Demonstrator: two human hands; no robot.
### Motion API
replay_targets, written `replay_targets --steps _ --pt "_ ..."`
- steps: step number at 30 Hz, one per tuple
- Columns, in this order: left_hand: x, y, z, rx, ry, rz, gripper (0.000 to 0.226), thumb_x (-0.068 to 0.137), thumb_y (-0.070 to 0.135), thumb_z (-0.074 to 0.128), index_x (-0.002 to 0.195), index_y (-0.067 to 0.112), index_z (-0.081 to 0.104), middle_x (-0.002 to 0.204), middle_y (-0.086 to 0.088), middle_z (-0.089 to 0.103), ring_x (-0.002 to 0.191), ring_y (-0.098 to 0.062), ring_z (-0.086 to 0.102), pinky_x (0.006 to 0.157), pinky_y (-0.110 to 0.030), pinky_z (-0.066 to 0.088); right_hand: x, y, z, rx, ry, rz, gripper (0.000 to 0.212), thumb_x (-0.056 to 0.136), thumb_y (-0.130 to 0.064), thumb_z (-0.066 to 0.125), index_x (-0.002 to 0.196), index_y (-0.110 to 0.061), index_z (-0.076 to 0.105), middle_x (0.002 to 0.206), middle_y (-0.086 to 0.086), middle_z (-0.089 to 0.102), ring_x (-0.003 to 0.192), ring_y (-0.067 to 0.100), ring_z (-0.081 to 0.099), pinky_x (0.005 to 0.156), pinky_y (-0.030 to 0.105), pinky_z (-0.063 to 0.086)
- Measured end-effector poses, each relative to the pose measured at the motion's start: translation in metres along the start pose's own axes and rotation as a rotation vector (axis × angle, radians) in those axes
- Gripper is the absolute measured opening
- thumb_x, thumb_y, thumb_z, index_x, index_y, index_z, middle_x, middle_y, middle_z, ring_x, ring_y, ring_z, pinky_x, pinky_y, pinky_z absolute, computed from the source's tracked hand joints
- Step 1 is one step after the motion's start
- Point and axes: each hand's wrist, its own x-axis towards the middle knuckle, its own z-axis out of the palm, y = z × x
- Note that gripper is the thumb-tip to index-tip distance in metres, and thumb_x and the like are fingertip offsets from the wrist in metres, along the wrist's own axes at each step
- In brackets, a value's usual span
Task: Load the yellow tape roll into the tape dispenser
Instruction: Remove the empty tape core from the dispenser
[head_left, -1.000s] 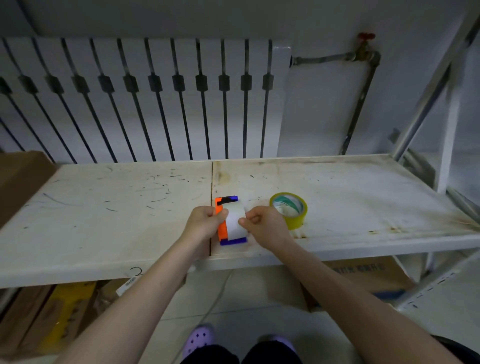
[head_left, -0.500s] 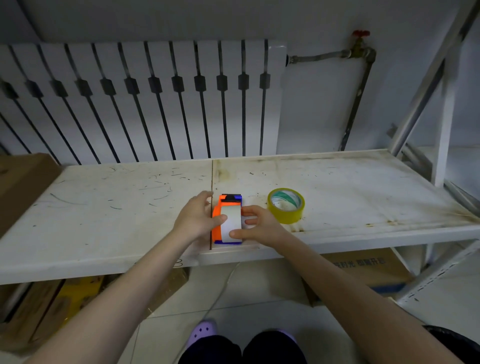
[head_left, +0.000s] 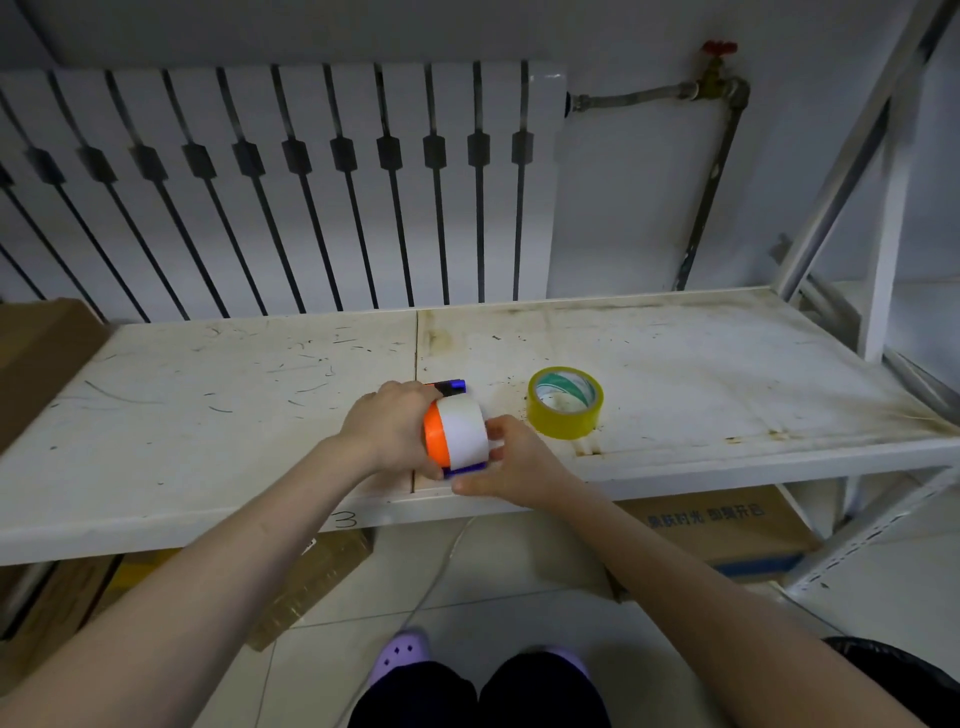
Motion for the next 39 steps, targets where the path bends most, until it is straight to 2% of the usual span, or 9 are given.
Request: replay_targets --steps 5,9,12,15,19,25,32,34,39 --pt "-0.002 -0.007 -0.013 -0.307 0.003 -0.036 0.076 0.046 0.038 0.079 0.117 0.025 0.058 0.11 0.003 0.062 0.103 -0.02 0.057 0.084 -0.039 0.053 -0.005 -0.001 0.005 0.049 0.069 -0.003 0.035 0.085 -0.025 0.066 0.114 -0.009 0.058 0.114 0.011 0.066 0.104 0.023 0.062 0.088 0.032 0.051" --pt "-0.008 -0.006 -0.027 -0.536 0.013 -0.082 0.074 0.044 0.033 0.079 0.114 0.014 0.062 0.108 -0.003 0.064 0.103 -0.02 0.058 0.083 -0.034 0.05 -0.005 0.0 -0.002 0.2 0.107 0.056 0.041 0.077 -0.013 0.074 0.113 -0.011 0.054 0.112 0.008 0.065 0.105 0.022 0.063 0.081 0.029 0.053" --pt "-0.013 -0.008 -0.034 -0.658 0.018 -0.13 0.087 0.036 0.038 0.079 0.118 0.012 0.06 0.11 -0.004 0.062 0.104 -0.02 0.057 0.08 -0.03 0.048 -0.011 0.002 -0.007 0.195 0.065 0.091 0.053 0.073 -0.018 0.079 0.117 -0.011 0.049 0.114 0.007 0.062 0.106 0.02 0.06 0.078 0.028 0.053" --pt "-0.018 -0.003 -0.035 -0.623 0.012 -0.094 0.083 0.042 0.034 0.083 0.119 0.014 0.06 0.112 -0.001 0.062 0.106 -0.018 0.057 0.082 -0.029 0.046 -0.019 -0.003 -0.017 0.155 0.155 -0.007 0.057 0.072 -0.023 0.08 0.119 -0.013 0.049 0.113 -0.001 0.057 0.105 0.013 0.055 0.085 0.028 0.052" --pt "-0.02 0.011 -0.037 -0.566 0.08 -0.039 0.077 0.056 0.021 0.086 0.126 0.015 0.055 0.112 0.003 0.058 0.108 -0.015 0.054 0.083 -0.027 0.044 -0.026 -0.023 -0.032 0.106 0.271 -0.17 0.029 0.08 -0.027 0.072 0.104 -0.014 0.059 0.1 -0.002 0.063 0.095 0.011 0.06 0.078 0.024 0.053" --pt "-0.024 0.024 -0.037 -0.386 0.119 0.019 0.089 0.062 0.025 0.083 0.14 0.012 0.041 0.137 -0.006 0.05 0.124 -0.023 0.048 0.098 -0.033 0.042 -0.032 -0.022 -0.048 0.135 0.239 -0.118 0.013 0.087 -0.019 0.064 0.094 -0.007 0.064 0.086 0.006 0.065 0.086 0.02 0.063 0.08 0.032 0.054" --pt "-0.02 0.024 -0.022 -0.196 0.114 0.109 0.078 0.061 0.029 0.079 0.132 0.019 0.048 0.129 -0.003 0.054 0.115 -0.023 0.052 0.091 -0.034 0.045 -0.032 -0.002 -0.071 0.385 0.354 -0.015 0.013 0.093 -0.008 0.051 0.097 -0.005 0.062 0.091 0.008 0.06 0.083 0.016 0.057 0.072 0.032 0.054" --pt "-0.016 0.023 -0.018 -0.247 0.104 0.123 0.079 0.062 0.023 0.08 0.133 0.022 0.046 0.133 -0.001 0.051 0.12 -0.021 0.05 0.093 -0.033 0.044 -0.027 0.008 -0.078 0.292 0.471 -0.022 0.014 0.092 -0.009 0.051 0.097 -0.008 0.064 0.093 0.009 0.061 0.087 0.02 0.056 0.075 0.039 0.051" --pt "-0.003 0.025 -0.01 -0.258 0.118 0.102 0.072 0.066 0.011 0.075 0.132 0.024 0.048 0.139 -0.003 0.044 0.126 -0.024 0.045 0.1 -0.038 0.043 -0.02 0.04 -0.099 -0.091 0.788 -0.02 0.019 0.092 -0.019 0.054 0.104 -0.013 0.067 0.112 0.004 0.064 0.108 0.023 0.049 0.077 0.027 0.038"
